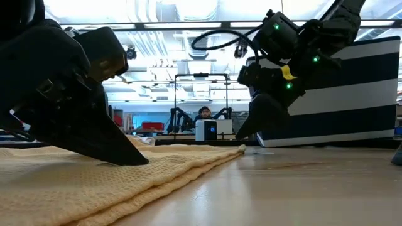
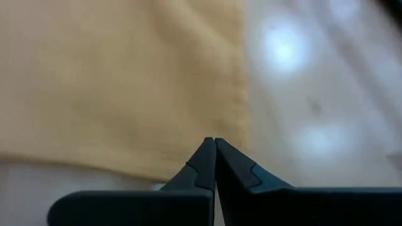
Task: Fold towel
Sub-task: Fold the yellow towel
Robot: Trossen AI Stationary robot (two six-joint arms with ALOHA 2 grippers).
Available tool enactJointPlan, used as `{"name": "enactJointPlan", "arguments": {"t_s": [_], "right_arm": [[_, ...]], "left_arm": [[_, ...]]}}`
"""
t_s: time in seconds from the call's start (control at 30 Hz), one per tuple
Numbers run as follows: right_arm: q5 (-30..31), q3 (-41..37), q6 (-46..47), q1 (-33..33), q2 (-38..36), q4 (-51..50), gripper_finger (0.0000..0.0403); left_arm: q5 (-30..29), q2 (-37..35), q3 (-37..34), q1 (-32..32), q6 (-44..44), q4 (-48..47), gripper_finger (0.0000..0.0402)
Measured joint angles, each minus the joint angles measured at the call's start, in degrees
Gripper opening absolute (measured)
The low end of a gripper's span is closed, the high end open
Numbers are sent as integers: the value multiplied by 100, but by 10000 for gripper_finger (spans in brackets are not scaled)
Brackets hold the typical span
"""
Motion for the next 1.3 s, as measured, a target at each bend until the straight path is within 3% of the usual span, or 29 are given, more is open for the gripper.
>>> {"name": "enactJointPlan", "arguments": {"t_s": [0.23,0.37,0.6,0.77,1.07,1.3], "right_arm": [[48,-1,46,-116,495,403,0],[560,2,206,-155,527,518,0],[575,15,347,74,-196,506,0],[570,19,913,571,-359,590,0],[376,97,1990,1622,501,1983,0],[226,497,2296,1844,1087,1665,0]], "left_arm": [[0,-4,14,2,2,-14,76],[7,-1,60,2,4,-46,76],[-344,-426,17,131,307,-278,76],[-648,-1226,31,518,605,-661,76],[226,-1961,-260,1716,362,-2387,76],[467,-2015,-888,2222,-485,-3023,76]]}}
